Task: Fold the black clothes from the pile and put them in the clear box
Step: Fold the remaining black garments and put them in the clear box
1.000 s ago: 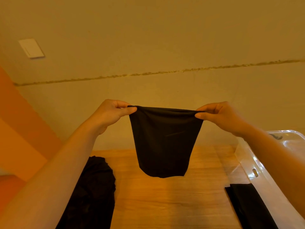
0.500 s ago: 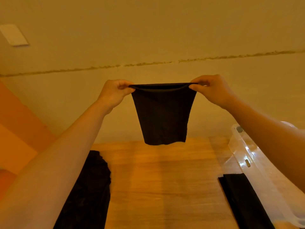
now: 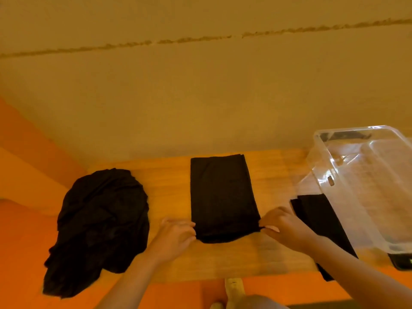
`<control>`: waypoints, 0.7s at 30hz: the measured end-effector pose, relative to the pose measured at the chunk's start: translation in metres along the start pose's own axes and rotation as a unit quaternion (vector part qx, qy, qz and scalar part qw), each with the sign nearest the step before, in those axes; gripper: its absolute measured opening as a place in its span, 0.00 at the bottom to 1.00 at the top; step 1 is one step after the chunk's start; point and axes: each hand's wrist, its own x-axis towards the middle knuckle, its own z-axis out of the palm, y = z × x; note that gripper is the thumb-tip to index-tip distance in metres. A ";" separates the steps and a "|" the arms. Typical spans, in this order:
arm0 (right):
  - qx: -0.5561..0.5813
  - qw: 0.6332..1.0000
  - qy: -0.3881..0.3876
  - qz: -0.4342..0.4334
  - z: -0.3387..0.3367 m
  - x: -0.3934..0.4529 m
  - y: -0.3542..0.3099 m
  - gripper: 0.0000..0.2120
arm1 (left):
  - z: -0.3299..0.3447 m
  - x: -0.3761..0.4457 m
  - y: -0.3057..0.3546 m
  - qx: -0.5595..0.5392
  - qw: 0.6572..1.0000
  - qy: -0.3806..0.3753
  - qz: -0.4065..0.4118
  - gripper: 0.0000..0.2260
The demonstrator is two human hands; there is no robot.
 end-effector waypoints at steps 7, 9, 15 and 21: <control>-0.030 0.991 0.127 -0.025 0.032 -0.006 -0.008 0.12 | 0.034 -0.012 0.003 0.003 0.992 0.123 -0.031 0.21; -0.033 0.989 0.143 -0.018 0.038 0.011 -0.021 0.12 | 0.039 0.004 0.016 0.040 0.988 0.142 -0.036 0.20; -0.080 0.995 0.059 0.015 0.088 0.056 -0.043 0.30 | 0.087 0.053 0.041 0.095 0.992 0.041 -0.077 0.25; -0.130 0.981 0.057 0.130 0.108 0.018 0.000 0.34 | 0.110 0.026 0.005 0.144 0.985 0.027 -0.090 0.29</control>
